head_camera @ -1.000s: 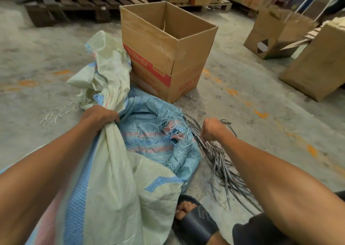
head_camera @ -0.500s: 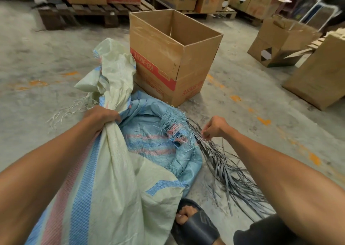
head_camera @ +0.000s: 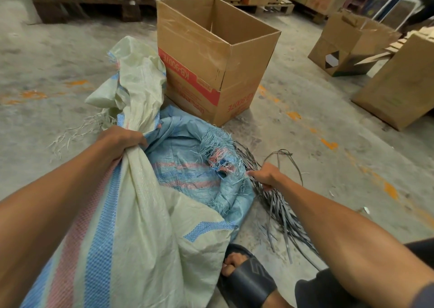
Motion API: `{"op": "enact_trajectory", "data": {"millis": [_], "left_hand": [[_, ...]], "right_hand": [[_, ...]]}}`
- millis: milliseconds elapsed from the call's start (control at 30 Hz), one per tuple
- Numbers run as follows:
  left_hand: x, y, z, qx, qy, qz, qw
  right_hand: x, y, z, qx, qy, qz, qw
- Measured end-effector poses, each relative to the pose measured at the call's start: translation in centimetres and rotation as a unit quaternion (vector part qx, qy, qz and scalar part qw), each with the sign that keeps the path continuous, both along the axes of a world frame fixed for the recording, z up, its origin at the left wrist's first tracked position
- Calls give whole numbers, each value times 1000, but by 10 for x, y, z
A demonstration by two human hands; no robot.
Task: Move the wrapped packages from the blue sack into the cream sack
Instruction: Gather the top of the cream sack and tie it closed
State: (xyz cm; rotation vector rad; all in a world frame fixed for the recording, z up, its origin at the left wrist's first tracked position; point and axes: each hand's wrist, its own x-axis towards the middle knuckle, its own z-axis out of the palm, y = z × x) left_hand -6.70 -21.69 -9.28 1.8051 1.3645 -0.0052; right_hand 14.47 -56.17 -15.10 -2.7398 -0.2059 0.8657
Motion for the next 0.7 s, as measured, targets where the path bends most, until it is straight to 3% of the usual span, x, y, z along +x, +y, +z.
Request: {"op": "enact_trajectory", "data": {"millis": [200, 400, 467, 600, 700], "left_hand": [[4, 12, -17, -21, -6, 12, 1000], [3, 16, -15, -158, -89, 22, 983], [1, 11, -1, -166, -101, 19, 981], [-3, 9, 43, -162, -142, 44, 976], [-18, 27, 85, -146, -171, 79, 971]], "right_hand": [[0, -1, -16, -34, -95, 8, 995], [26, 37, 76, 46, 87, 84, 992], [32, 61, 119, 42, 123, 96, 987], [24, 118, 211, -43, 128, 218, 966], [9, 161, 266, -5, 169, 222, 960]]}}
